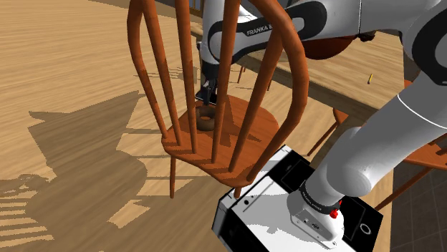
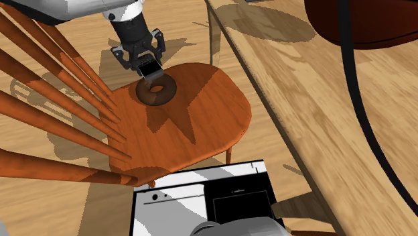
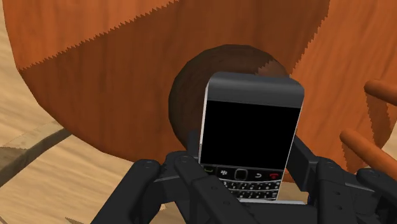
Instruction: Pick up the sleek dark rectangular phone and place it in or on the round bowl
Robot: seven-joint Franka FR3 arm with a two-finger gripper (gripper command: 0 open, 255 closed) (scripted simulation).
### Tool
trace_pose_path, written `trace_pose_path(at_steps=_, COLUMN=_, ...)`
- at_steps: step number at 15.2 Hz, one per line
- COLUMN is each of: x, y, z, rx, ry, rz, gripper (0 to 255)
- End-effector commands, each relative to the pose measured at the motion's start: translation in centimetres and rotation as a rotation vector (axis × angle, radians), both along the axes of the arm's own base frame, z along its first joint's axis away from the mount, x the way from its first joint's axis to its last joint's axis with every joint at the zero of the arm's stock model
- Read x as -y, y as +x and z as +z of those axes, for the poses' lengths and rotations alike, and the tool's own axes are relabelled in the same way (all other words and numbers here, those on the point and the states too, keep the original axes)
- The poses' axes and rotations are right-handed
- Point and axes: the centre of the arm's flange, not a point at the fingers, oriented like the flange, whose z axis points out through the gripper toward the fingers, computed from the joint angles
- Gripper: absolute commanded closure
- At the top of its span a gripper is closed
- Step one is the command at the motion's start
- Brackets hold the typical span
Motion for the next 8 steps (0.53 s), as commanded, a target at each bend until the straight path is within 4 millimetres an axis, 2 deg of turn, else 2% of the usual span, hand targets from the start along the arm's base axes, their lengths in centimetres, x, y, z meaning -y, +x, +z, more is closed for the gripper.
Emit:
trace_pose_path(at_steps=1, x=-0.3, y=0.2, z=-0.8, rx=0.0, ry=0.0, rz=-0.001, gripper=255)
trace_pose_path(at_steps=8, x=-0.3, y=0.2, z=-4.5, rx=0.0, ry=0.0, rz=-0.001, gripper=255)
